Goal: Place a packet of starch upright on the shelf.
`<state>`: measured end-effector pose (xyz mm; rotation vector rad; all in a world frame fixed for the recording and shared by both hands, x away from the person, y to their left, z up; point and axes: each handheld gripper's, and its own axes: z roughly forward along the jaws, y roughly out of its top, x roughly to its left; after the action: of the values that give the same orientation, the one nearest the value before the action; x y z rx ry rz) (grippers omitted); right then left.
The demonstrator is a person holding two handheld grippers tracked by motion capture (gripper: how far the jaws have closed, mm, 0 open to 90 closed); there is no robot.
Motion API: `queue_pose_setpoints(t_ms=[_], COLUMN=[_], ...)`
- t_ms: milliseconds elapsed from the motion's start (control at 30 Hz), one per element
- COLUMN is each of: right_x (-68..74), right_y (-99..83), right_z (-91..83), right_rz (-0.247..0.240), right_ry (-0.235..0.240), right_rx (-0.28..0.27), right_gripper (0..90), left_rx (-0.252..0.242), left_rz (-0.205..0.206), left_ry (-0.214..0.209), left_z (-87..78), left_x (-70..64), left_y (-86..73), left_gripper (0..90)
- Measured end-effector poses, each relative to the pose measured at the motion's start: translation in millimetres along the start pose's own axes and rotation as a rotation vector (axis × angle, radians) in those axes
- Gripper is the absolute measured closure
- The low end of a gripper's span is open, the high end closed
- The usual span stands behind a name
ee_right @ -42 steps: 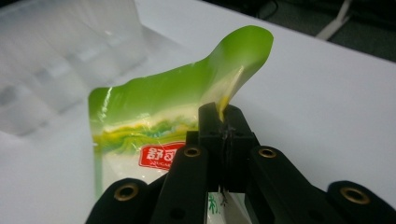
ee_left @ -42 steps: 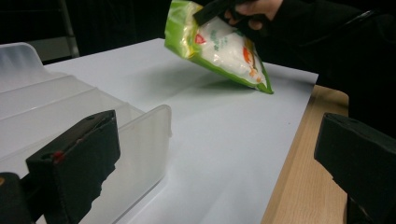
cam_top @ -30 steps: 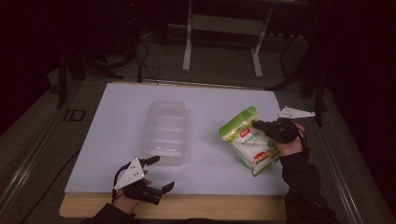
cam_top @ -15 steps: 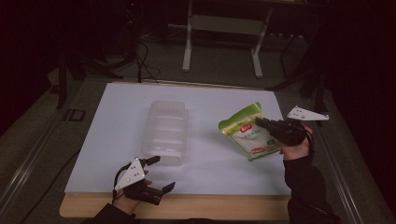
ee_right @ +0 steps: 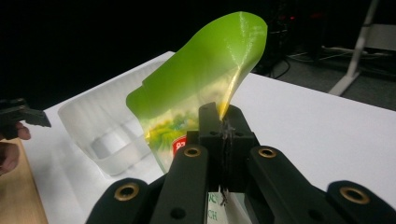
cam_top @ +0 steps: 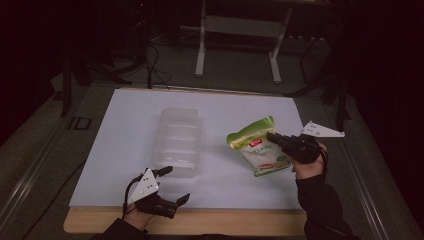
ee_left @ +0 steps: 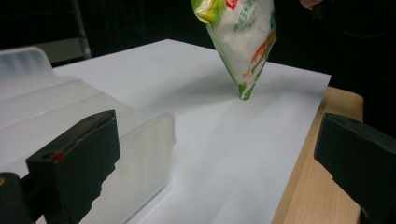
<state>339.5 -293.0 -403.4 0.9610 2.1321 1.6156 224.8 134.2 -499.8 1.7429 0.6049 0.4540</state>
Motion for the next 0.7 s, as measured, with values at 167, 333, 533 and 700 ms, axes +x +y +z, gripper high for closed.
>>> queue_pose_setpoints(t_ms=[167, 333, 533, 700], right_x=[-2.8, -5.8, -10.3, -13.4], right_y=[-12.3, -30.3, -37.8, -43.9], right_z=[-12.7, -27.8, -41.6, -55.4], right_rz=[0.017, 0.030, 0.039, 0.034], right_ry=[-0.027, -0.045, -0.069, -0.090], right_rx=[0.010, 0.024, 0.006, 0.002], right_gripper=[88.7, 88.7, 88.6, 88.4], left_rx=[-0.005, 0.035, 0.034, 0.062], left_rz=[0.018, 0.020, 0.016, 0.007], left_ry=[-0.009, -0.084, -0.170, -0.202], left_z=[12.3, 37.7, 72.0, 102.8], left_x=[-14.7, -28.1, -39.5, -42.5], left_y=[20.4, 49.2, 74.8, 93.7], left_gripper=[0.7, 0.7, 0.7, 0.7])
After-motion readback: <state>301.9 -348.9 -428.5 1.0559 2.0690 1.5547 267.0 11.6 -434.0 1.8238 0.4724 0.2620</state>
